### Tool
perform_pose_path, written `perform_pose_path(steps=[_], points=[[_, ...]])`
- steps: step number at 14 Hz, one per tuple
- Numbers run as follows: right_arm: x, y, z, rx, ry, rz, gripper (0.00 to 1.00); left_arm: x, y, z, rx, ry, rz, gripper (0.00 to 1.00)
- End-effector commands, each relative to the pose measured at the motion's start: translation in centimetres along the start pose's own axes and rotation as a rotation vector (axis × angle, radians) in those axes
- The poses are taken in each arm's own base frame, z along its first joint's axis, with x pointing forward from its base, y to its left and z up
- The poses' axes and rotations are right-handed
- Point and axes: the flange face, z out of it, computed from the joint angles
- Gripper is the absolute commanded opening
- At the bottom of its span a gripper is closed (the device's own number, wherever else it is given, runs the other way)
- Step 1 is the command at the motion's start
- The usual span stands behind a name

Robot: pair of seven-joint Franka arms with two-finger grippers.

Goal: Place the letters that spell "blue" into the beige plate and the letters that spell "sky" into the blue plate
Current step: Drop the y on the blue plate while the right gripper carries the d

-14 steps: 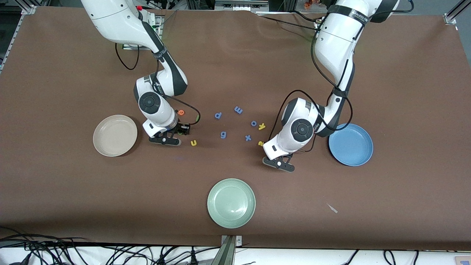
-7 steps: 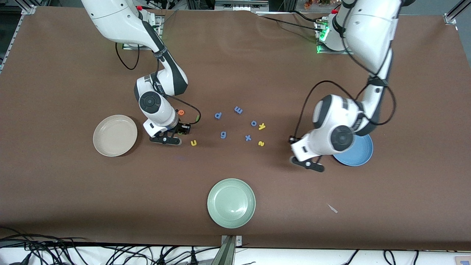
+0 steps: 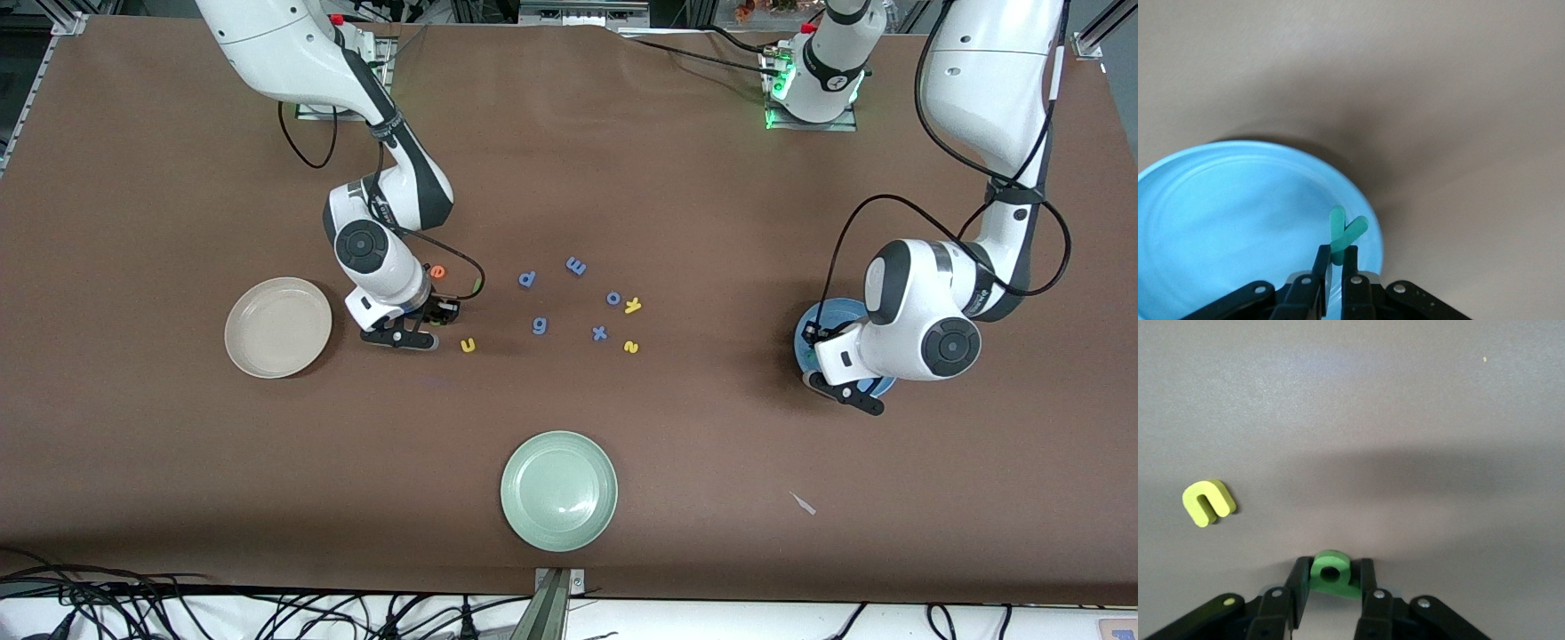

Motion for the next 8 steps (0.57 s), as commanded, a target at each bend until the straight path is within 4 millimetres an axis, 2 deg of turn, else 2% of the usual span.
perform_pose_path(steps=[1,2,3,4,5,7,8], points=[[0.2,-0.3,-1.4,0.004,-0.013,-0.017,0.28,-2.8,0.6,-0.1,0.072,0.031,0.047,0.06],[0.8,0.1,-2.5,-0.011,-0.034,-0.023,0.27,-3.1,0.4,0.5,0.082,0.044,0.047,0.08],[1.6,1.3,-3.9,-0.025,-0.048,-0.041,0.27,-3.2,0.4,0.9,0.086,0.054,0.049,0.16],[2.0,2.8,-4.7,-0.038,-0.062,-0.074,0.27,-3.3,0.4,1.1,0.088,0.061,0.049,0.19],[2.7,4.9,-5.9,-0.043,-0.056,-0.120,0.27,-3.5,0.4,1.5,0.088,0.061,0.049,0.23],[3.1,10.4,-6.9,-0.059,-0.061,-0.223,0.25,-3.5,0.5,1.4,0.090,0.072,0.050,0.51],[3.1,12.9,-7.5,-0.062,-0.062,-0.251,0.25,-3.4,0.7,1.0,0.093,0.079,0.054,0.51]])
